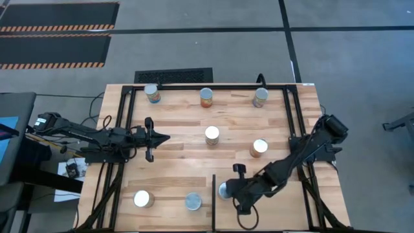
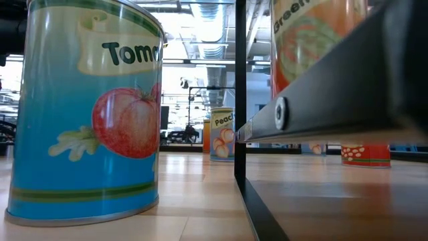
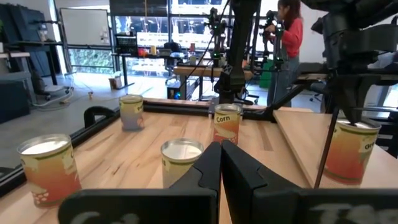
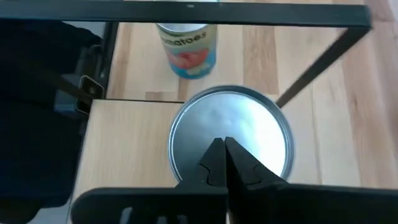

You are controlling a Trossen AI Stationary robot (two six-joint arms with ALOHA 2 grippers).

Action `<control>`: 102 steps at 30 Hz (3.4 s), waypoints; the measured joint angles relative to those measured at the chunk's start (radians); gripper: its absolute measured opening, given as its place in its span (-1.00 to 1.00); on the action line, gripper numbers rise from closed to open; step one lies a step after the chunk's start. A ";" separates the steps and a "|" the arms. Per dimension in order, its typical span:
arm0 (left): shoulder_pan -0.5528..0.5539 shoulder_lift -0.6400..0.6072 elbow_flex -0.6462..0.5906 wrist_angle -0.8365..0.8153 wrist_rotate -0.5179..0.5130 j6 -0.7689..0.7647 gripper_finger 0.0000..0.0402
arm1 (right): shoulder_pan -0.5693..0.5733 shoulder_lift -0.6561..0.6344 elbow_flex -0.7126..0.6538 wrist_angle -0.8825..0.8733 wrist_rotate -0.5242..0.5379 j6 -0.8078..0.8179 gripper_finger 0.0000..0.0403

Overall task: Pick and place cans onto a shelf
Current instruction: Put the top canned green beans on the shelf, then put the bottom canned corn on the shelf

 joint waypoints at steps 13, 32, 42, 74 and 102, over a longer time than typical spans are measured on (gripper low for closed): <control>0.000 0.000 0.000 -0.007 0.000 -0.007 -1.00 | 0.000 0.003 0.046 -0.124 -0.001 -0.025 -0.97; 0.000 0.000 0.000 -0.020 0.001 -0.011 -1.00 | 0.056 -0.122 0.097 -0.160 0.200 -0.235 -0.97; 0.000 0.000 0.000 -0.029 0.001 -0.011 -1.00 | 0.083 -0.348 -0.335 0.191 0.354 -0.188 -0.98; 0.000 0.000 0.001 -0.060 0.001 -0.026 -1.00 | -0.134 -0.598 -0.598 -0.239 0.161 0.374 -0.27; 0.000 0.000 0.001 -0.080 -0.002 -0.026 -1.00 | -0.173 -0.317 -0.199 -0.567 -0.039 0.356 -0.95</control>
